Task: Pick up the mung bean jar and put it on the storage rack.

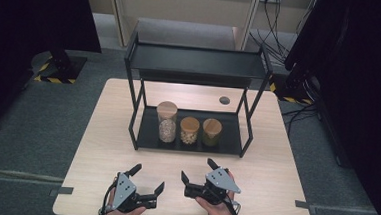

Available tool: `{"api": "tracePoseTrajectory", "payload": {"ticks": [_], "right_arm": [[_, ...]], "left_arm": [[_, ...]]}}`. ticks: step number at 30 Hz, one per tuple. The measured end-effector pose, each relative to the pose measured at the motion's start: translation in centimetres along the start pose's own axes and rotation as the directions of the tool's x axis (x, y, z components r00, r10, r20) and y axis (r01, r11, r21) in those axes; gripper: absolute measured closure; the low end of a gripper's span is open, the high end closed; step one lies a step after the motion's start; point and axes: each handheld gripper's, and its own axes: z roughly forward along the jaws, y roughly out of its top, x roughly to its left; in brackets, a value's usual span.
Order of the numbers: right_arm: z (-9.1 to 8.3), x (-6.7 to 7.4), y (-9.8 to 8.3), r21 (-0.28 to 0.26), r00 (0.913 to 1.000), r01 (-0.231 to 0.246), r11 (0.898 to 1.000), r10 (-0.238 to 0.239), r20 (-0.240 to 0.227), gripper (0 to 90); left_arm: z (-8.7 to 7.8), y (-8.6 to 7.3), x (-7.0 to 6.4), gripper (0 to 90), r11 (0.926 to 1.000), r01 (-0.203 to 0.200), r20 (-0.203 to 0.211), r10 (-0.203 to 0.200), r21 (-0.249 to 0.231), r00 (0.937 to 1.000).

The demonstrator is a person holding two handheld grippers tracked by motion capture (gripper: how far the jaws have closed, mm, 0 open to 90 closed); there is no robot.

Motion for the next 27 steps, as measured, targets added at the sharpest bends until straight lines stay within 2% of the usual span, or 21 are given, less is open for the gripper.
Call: {"api": "tracePoseTrajectory", "payload": {"ticks": [10, 27], "right_arm": [[0.0, 0.7, -1.0, 0.028, 0.9996, 0.013, 1.0, -0.012, -0.027, 1.8], [-0.5, 0.6, -1.1, 0.008, 0.9998, 0.015, 1.0, -0.015, -0.012, 1.9]], "left_arm": [[-0.1, 0.0, 0.0, 2.1, 1.0, 0.003, -0.005, -0.003, -0.008, 1.0], [-0.2, 0.0, -0.2, 2.2, 1.0, -0.004, 0.004, 0.004, -0.009, 1.0]]}}
